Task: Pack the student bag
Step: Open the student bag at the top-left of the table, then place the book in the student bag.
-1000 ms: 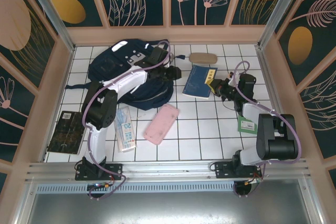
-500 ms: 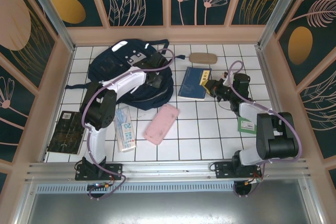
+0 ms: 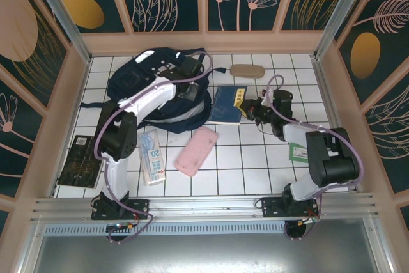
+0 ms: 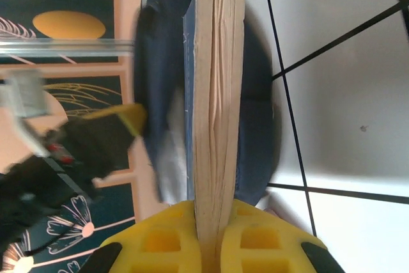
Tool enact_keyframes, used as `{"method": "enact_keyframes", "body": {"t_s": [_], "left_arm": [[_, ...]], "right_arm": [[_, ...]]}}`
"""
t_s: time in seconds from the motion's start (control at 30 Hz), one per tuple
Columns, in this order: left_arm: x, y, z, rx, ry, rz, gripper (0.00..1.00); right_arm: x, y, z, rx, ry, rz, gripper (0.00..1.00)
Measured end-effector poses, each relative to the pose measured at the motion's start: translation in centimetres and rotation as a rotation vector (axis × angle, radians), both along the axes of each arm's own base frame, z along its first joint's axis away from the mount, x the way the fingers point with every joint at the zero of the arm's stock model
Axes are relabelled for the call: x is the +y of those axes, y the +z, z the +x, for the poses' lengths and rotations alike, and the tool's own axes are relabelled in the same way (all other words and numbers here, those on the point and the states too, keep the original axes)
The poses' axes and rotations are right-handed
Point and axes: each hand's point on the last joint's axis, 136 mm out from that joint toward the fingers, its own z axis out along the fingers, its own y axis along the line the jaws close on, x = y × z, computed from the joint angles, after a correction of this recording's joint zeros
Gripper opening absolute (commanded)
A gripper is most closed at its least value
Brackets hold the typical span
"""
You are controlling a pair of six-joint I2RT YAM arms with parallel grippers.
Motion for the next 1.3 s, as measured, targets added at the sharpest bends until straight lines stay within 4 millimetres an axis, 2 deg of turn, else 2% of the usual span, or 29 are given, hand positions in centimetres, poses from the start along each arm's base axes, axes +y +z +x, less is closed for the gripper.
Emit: {"method": "enact_keyframes", "body": {"t_s": [0.17,0.23,0.33,0.6,0.73,0.87,0.93,1.03,1.17,1.3], "left_arm": [[0.6,6.8,2.8,-0.101,0.037,-0.123,0.0],[1.0,8.7,3.5,-0.122,0.049,-0.166,0.0],[1.5,10.5,4.1,-0.127,0.057,-0.235,0.0],[2.2,12.4,4.2,-0.092,0.07,-0.35,0.0],[1.8,12.9,4.1,-0.083,0.065,-0.384,0.0],[1.4,12.9,4.0,-0.071,0.068,-0.411,0.0],[1.3,12.8,4.1,-0.066,0.072,-0.418,0.0],[1.3,12.6,4.1,-0.062,0.076,-0.42,0.0],[1.2,12.4,4.1,-0.057,0.076,-0.42,0.0],[1.2,12.0,4.3,-0.05,0.084,-0.422,0.0]], "right_arm": [[2.7,0.3,1.3,-0.035,0.018,0.009,0.0],[3.7,0.5,1.9,-0.055,0.016,0.023,0.0],[5.4,0.7,3.3,-0.083,0.01,0.047,0.0],[12.5,0.6,8.2,-0.13,-0.006,0.109,0.0],[16.8,0.8,11.9,-0.149,-0.007,0.146,0.0],[19.9,0.2,15.0,-0.143,-0.024,0.149,0.0],[21.5,-0.4,16.5,-0.13,-0.022,0.138,0.17],[23.6,-1.4,17.4,-0.103,-0.007,0.111,0.43],[24.8,-2.0,16.9,-0.086,0.028,0.066,0.57],[24.0,-3.3,16.0,-0.063,0.039,0.011,0.61]]}}
